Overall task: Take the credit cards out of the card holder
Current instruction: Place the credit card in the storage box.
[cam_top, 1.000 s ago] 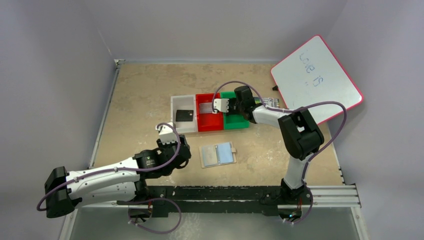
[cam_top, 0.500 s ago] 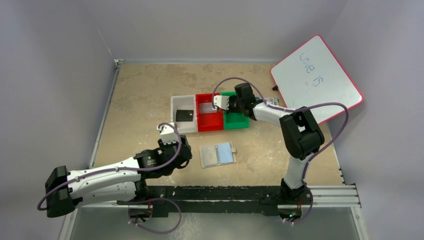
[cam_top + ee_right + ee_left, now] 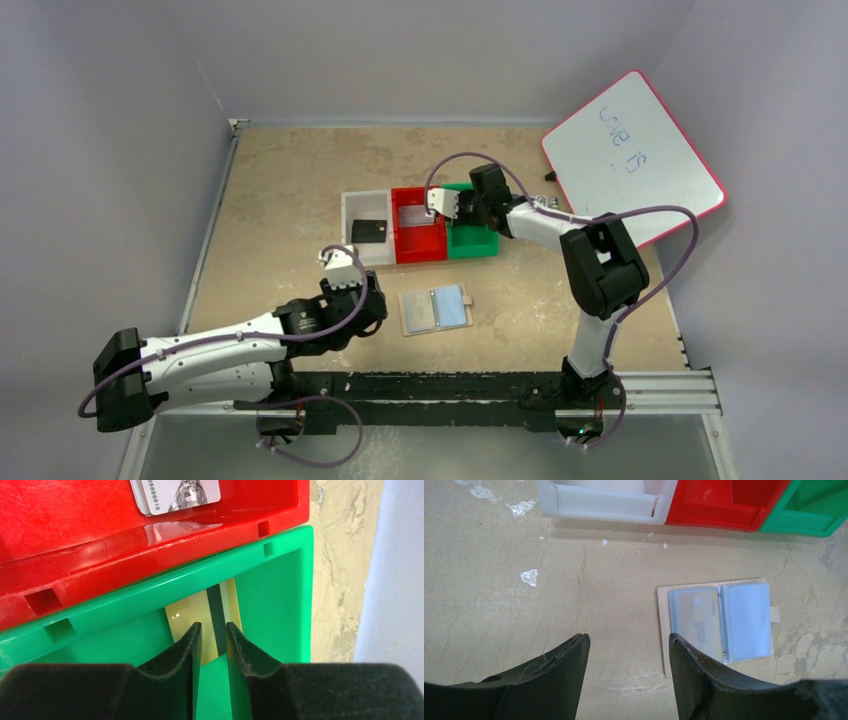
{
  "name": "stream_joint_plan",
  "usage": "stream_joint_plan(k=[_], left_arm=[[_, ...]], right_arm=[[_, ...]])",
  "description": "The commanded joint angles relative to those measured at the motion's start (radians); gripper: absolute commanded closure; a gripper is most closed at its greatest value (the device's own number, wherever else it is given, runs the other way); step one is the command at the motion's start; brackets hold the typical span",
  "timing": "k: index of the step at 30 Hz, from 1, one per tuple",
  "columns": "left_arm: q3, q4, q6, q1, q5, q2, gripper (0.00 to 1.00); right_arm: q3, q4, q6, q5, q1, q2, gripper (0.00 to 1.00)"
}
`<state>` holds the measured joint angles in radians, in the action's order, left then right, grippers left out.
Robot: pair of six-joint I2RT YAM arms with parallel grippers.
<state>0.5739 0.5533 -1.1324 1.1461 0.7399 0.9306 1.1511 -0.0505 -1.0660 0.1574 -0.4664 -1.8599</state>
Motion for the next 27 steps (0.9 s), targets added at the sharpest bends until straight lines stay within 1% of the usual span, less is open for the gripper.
stream_joint_plan(k=[1, 4, 6, 7, 8, 9, 10, 12, 14, 15, 16, 19, 21, 24, 27], left_arm=[[0.001, -0.033, 0.018, 0.002, 0.004, 0.005, 0.41], [0.000, -0.033, 0.015, 0.003, 0.004, 0.003, 0.41], [-0.002, -0.033, 0.013, 0.003, 0.006, 0.000, 0.41], [-0.003, -0.033, 0.012, 0.003, 0.010, -0.001, 0.41], [-0.003, -0.034, 0.011, 0.003, 0.011, -0.001, 0.41], [-0.003, -0.035, 0.008, 0.003, 0.013, 0.000, 0.40], [-0.004, -0.037, 0.006, 0.003, 0.015, 0.000, 0.41], [-0.007, -0.044, 0.004, 0.002, 0.016, 0.000, 0.41], [-0.008, -0.046, 0.003, 0.003, 0.018, -0.001, 0.41], [-0.007, -0.044, 0.004, 0.002, 0.019, -0.001, 0.41], [-0.005, -0.040, 0.004, 0.002, 0.021, -0.003, 0.41], [-0.010, -0.037, 0.000, 0.003, 0.028, -0.014, 0.40], [-0.011, -0.037, 0.000, 0.003, 0.029, -0.021, 0.41], [-0.013, -0.029, -0.005, 0.003, 0.030, -0.030, 0.41], [-0.020, -0.032, -0.015, 0.003, 0.029, -0.041, 0.40]], right_arm=[[0.039, -0.024, 0.025, 0.000, 0.007, 0.010, 0.73], [0.032, -0.058, 0.065, -0.001, 0.007, 0.047, 0.72], [0.043, -0.092, 0.184, -0.006, 0.006, 0.080, 0.73], [0.058, -0.105, 0.283, -0.025, 0.006, 0.096, 0.76], [0.081, -0.088, 0.430, -0.016, 0.005, 0.103, 0.80], [0.097, -0.063, 0.509, -0.012, 0.006, 0.110, 0.85], [0.099, -0.061, 0.592, -0.045, 0.006, 0.122, 0.88], [0.093, -0.068, 0.802, -0.097, 0.003, 0.147, 0.89], [0.109, 0.018, 1.002, -0.151, 0.004, 0.156, 0.90], [0.131, 0.099, 1.083, -0.155, 0.004, 0.146, 0.93], [0.151, 0.166, 1.143, -0.145, 0.004, 0.131, 0.99], [0.111, 0.167, 1.245, -0.103, -0.009, 0.121, 1.00], [0.067, 0.151, 1.306, -0.125, -0.018, 0.134, 1.00], [0.038, 0.152, 1.347, -0.164, -0.020, 0.144, 1.00], [0.021, 0.141, 1.366, -0.160, -0.024, 0.142, 1.00]])
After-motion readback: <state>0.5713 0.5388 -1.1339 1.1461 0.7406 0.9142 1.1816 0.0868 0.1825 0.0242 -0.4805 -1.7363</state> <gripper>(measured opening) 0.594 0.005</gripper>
